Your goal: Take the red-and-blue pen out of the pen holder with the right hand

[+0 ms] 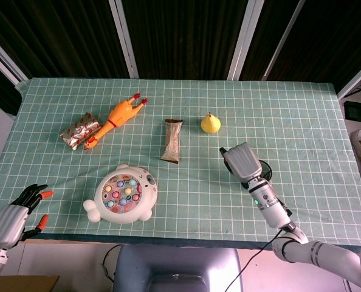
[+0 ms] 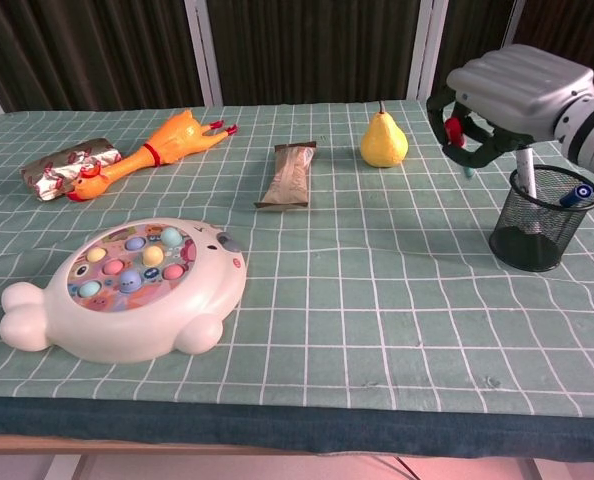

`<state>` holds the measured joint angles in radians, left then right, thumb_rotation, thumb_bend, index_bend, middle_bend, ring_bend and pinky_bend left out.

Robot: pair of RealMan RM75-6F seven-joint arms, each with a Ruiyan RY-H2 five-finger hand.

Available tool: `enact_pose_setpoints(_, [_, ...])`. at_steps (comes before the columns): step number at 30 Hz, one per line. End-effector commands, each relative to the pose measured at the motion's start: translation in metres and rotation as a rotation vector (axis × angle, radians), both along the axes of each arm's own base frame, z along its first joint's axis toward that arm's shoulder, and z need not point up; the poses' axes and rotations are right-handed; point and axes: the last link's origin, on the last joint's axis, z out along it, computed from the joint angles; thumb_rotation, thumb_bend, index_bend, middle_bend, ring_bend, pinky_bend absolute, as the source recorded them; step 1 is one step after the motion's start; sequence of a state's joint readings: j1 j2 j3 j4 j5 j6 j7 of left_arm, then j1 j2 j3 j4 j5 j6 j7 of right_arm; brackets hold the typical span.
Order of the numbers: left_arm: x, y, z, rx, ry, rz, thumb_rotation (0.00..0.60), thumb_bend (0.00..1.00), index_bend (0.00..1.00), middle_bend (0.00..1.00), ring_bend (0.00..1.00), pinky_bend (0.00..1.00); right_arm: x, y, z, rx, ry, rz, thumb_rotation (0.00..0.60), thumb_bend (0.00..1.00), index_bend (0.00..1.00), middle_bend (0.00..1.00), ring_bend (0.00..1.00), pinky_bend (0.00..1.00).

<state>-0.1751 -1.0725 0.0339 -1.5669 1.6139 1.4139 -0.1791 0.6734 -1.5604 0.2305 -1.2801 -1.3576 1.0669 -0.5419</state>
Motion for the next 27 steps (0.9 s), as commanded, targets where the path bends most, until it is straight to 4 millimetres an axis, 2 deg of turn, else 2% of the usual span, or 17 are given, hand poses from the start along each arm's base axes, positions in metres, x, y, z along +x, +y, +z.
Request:
enact_pose_setpoints(1, [0.0, 0.0, 0.0, -0.001, 0.0, 0.0, 0.6, 0.46, 0.24, 0.11, 0.07, 0.37, -0.004, -0.014, -0.019, 0.03, 0.05, -0.056, 0.6, 0.73, 0.8, 0.93, 1.0, 0.94])
enact_pose_setpoints(9, [0.0, 0.0, 0.0, -0.003, 0.001, 0.001, 0.6, 0.46, 0.24, 0.11, 0.07, 0.37, -0.017, -0.026, -0.033, 0.048, 0.087, -0.134, 0.6, 0.73, 0.79, 0.93, 1.0, 0.94])
enact_pose_setpoints(13, [0.0, 0.0, 0.0, -0.002, 0.0, 0.002, 0.6, 0.46, 0.24, 0.11, 0.07, 0.37, -0.021, -0.028, -0.033, 0.045, 0.09, -0.155, 0.6, 0.71, 0.68, 0.93, 1.0, 0.94])
enact_pose_setpoints(20, [0.0, 0.0, -0.001, -0.007, 0.005, 0.001, 0.6, 0.46, 0.24, 0.11, 0.07, 0.37, -0.028, -0.027, -0.025, 0.054, 0.05, -0.196, 0.6, 0.55, 0.49, 0.93, 1.0, 0.94])
enact_pose_setpoints(27, [0.0, 0.0, -0.002, -0.009, 0.008, 0.001, 0.6, 0.46, 0.24, 0.11, 0.07, 0.37, -0.03, -0.02, -0.007, 0.062, -0.054, -0.214, 0.6, 0.47, 0.4, 0.93, 1.0, 0.94])
